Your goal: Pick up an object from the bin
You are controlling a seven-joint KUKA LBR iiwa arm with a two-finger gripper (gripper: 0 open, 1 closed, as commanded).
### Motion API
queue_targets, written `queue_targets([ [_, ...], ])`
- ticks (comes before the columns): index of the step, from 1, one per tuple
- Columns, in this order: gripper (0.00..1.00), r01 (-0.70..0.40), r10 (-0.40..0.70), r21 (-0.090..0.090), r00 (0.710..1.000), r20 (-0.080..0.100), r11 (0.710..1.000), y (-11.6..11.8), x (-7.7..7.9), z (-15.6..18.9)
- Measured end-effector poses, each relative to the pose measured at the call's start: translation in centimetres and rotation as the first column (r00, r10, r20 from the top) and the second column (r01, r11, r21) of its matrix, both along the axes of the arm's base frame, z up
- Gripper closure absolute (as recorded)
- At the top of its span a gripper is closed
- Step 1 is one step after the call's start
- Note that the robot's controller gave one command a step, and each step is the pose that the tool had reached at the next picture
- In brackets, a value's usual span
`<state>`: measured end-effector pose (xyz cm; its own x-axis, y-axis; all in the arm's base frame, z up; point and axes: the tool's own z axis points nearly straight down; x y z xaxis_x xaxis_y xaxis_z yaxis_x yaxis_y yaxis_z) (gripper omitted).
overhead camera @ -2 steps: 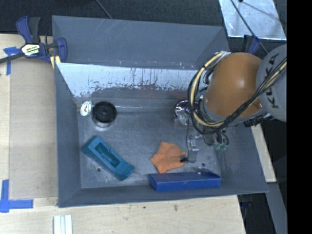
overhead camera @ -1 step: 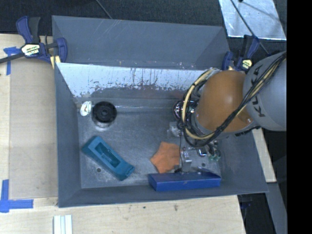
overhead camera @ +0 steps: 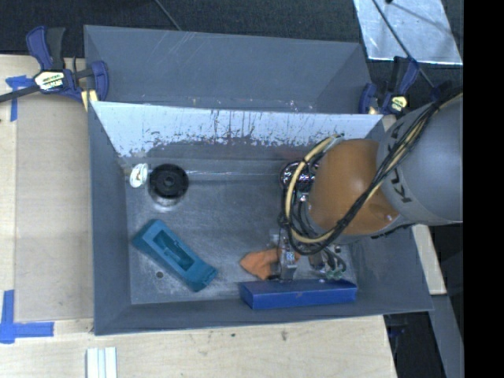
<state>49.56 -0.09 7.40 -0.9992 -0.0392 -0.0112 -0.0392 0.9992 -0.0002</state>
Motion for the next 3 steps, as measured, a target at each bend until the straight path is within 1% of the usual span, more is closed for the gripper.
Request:
queue_targets([
  [1, 1.0, 0.0, 0.0, 0.0, 1.0, 0.0, 1.0, 0.0, 0.0, 0.0],
  [2, 1.0, -0.075, 0.075, 0.0, 0.997, -0.01, 0.997, 6.7, 4.2, 3.6],
  [3, 1.0, -0.075, 0.075, 0.0, 0.997, -0.01, 0.997, 6.7, 4.2, 3.6],
])
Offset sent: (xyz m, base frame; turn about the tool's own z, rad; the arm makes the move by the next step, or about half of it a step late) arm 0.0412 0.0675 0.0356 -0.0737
